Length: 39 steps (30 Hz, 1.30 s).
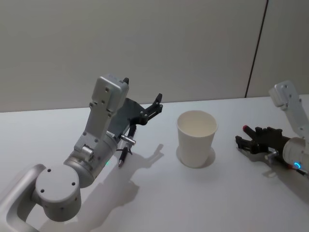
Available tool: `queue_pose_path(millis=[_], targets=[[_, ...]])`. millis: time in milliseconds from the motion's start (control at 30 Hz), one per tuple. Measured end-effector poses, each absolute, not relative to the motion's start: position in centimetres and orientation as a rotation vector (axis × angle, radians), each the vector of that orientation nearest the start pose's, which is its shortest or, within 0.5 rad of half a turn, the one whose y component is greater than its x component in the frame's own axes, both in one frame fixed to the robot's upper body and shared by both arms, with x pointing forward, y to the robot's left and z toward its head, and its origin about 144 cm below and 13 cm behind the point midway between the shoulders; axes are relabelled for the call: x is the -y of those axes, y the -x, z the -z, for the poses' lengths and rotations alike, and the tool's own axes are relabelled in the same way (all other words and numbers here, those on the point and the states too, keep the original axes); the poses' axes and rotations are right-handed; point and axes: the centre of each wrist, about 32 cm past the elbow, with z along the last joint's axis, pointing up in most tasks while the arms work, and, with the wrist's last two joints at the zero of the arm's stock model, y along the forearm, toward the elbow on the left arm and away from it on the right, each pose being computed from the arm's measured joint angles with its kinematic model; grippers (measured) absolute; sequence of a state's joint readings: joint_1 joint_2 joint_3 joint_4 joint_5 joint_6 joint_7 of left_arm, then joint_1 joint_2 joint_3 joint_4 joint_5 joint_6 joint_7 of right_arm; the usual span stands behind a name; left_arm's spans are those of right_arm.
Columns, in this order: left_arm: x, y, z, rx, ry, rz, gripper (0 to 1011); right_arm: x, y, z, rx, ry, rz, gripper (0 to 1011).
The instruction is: Place the pen into the pen holder.
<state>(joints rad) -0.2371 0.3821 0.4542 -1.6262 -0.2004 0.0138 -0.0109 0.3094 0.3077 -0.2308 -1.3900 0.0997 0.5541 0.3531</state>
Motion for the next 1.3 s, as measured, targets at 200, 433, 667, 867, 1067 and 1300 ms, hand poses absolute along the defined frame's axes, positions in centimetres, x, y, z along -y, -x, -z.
queue_pose_path(millis=[200, 433, 667, 867, 1067, 1300], targets=[[-19.84, -49.2, -120.44, 0.268, -0.061, -1.124, 1001, 26.65, -53.84, -118.65, -0.23, 0.531, 1.108, 695], [-19.84, -49.2, -120.44, 0.268, -0.061, -1.124, 1001, 26.64, -53.83, -118.62, -0.23, 0.532, 1.108, 642], [-19.84, -49.2, -120.44, 0.267, -0.061, -1.124, 1001, 26.64, -53.82, -118.59, -0.231, 0.533, 1.108, 598], [-19.84, -49.2, -120.44, 0.268, -0.061, -1.124, 1001, 26.65, -53.82, -118.57, -0.231, 0.533, 1.108, 555], [-19.84, -49.2, -120.44, 0.268, -0.061, -1.124, 1001, 26.65, -53.81, -118.56, -0.231, 0.534, 1.109, 517], [-19.84, -49.2, -120.44, 0.268, -0.061, -1.124, 1001, 26.65, -53.81, -118.55, -0.23, 0.535, 1.109, 473]])
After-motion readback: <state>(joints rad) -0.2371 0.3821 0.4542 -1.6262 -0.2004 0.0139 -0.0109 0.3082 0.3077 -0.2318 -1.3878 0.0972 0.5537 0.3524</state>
